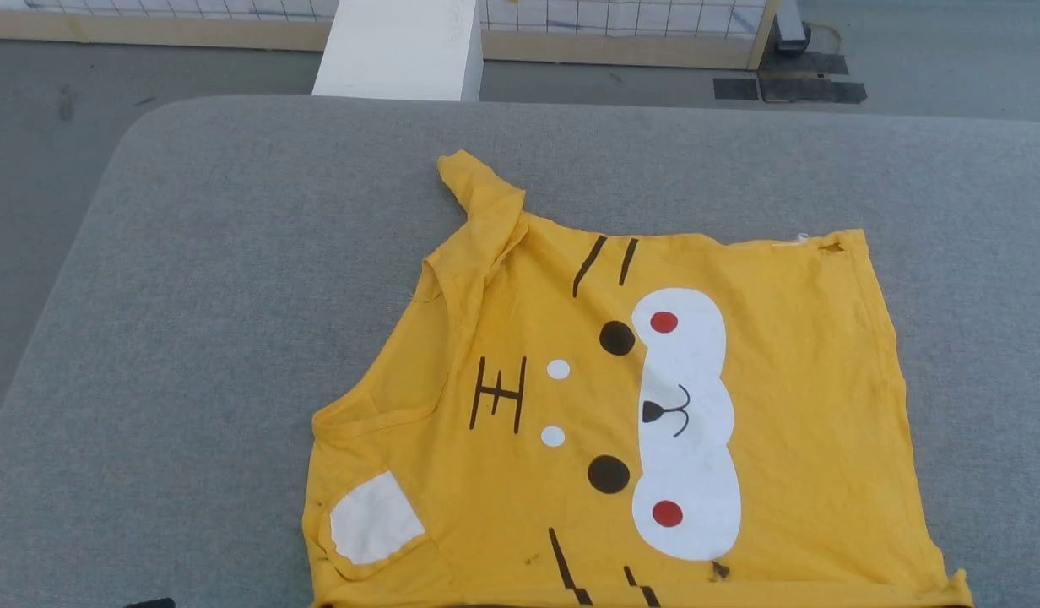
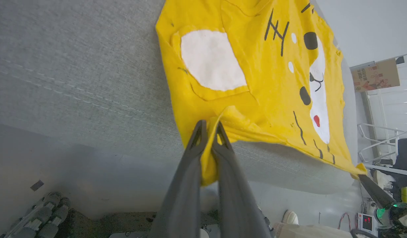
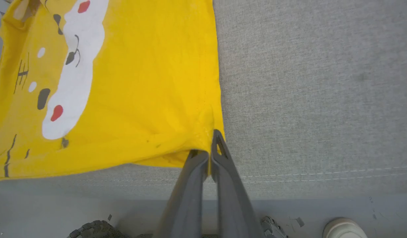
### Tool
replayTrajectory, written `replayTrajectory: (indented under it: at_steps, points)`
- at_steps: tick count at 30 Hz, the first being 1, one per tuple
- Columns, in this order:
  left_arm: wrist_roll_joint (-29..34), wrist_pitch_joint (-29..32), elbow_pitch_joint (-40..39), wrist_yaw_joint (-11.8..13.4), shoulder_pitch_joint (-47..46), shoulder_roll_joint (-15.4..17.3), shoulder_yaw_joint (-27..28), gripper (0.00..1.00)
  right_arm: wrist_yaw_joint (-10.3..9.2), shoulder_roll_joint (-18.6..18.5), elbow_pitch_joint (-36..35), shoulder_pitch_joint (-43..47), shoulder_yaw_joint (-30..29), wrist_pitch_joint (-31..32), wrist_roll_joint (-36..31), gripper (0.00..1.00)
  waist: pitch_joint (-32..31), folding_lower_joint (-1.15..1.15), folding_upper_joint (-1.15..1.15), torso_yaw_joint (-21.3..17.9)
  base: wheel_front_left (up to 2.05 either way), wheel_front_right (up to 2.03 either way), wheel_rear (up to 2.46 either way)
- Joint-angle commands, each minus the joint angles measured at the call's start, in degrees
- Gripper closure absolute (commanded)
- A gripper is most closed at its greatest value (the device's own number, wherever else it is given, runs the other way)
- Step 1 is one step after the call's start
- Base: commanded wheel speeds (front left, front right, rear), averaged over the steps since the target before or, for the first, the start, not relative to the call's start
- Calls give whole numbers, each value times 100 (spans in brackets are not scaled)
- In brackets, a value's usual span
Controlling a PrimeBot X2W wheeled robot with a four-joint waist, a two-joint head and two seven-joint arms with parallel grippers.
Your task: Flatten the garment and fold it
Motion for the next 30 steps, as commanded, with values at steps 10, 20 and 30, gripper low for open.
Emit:
replayTrajectory:
  at_steps: [10,20,30]
  points:
    - [631,-424,-100,-3,-615,61,130,100,-12,-170,-162,-459,-46,-260,-210,100,222,1,0,47,0,0,0]
    - [1169,-344,434,-153,-2135,-2,-31,100,-12,-529,214,-1708,229,-401,-452,100,874,1,0,-47,0,0,0]
    - [1386,-361,1198,-397,-3142,-229,-209,100,-12,-762,882,-2593,538,-525,-567,100,1348,1,0,-170,0,0,0]
